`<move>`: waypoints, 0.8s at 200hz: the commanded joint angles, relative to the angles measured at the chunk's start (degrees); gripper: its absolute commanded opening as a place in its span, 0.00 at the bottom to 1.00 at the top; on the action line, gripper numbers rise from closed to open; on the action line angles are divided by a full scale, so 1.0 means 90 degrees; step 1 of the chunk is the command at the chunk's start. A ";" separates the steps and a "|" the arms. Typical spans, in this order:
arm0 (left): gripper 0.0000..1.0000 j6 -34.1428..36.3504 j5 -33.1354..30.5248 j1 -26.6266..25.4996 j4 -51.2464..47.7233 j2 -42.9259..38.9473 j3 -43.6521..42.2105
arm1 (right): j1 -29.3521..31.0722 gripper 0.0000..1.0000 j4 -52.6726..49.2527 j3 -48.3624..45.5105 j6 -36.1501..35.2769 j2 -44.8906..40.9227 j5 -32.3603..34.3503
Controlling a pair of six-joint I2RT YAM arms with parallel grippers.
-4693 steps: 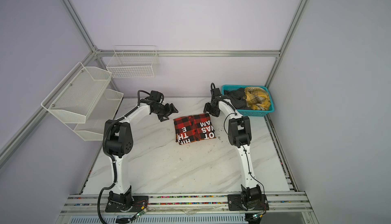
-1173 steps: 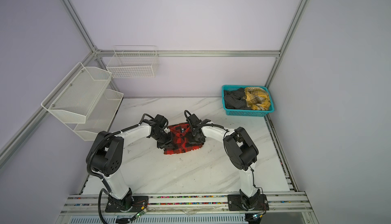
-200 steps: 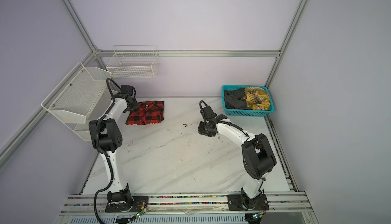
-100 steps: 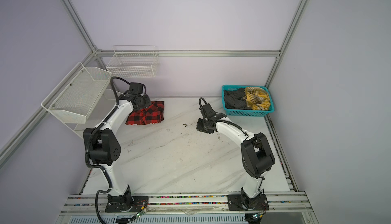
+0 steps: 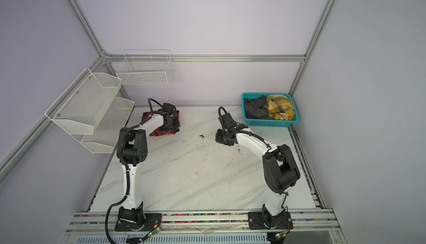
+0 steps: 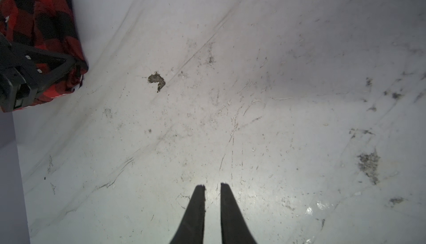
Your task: Fold and stack the long sleeve shirts
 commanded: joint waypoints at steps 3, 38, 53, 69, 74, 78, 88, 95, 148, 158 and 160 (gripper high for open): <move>0.10 -0.0126 -0.0213 0.0016 -0.0180 0.0020 0.0450 | -0.0063 0.17 -0.0079 -0.0045 0.0141 -0.0425 0.0191; 0.10 -0.0131 -0.0205 0.0008 -0.0177 -0.0129 0.0290 | -0.0152 0.17 -0.0044 -0.0115 0.0162 -0.0652 0.0165; 0.11 -0.0144 -0.0269 -0.0009 -0.0169 -0.0233 0.0218 | -0.0184 0.17 -0.0074 -0.0100 0.0142 -0.0681 0.0154; 0.11 -0.0141 -0.0391 -0.0014 -0.0187 -0.0319 0.0136 | -0.0227 0.17 -0.0088 -0.0066 0.0122 -0.0715 0.0119; 0.12 -0.0141 -0.0416 -0.0014 -0.0185 -0.0344 0.0112 | -0.0237 0.17 -0.0098 -0.0046 0.0113 -0.0727 0.0123; 0.12 -0.0149 -0.0427 -0.0014 -0.0186 -0.0352 0.0094 | -0.0247 0.17 -0.0098 -0.0039 0.0112 -0.0749 0.0119; 0.13 -0.0141 -0.0457 -0.0014 -0.0187 -0.0386 0.0054 | -0.0275 0.17 -0.0098 -0.0010 0.0093 -0.0797 0.0117; 0.13 -0.0133 -0.0490 -0.0014 -0.0192 -0.0405 0.0026 | -0.0295 0.17 -0.0098 -0.0001 0.0083 -0.0829 0.0115; 0.15 -0.0167 -0.0687 -0.0014 -0.0231 -0.0557 -0.0149 | -0.0452 0.17 -0.0280 0.0347 -0.0102 -0.0852 0.0027; 0.18 -0.0206 -0.0593 -0.0014 -0.0233 -0.0564 -0.0164 | -0.0489 0.17 -0.0293 0.0383 -0.0125 -0.0896 0.0045; 0.18 -0.0216 -0.0575 -0.0014 -0.0230 -0.0575 -0.0166 | -0.0496 0.17 -0.0289 0.0383 -0.0130 -0.0904 0.0053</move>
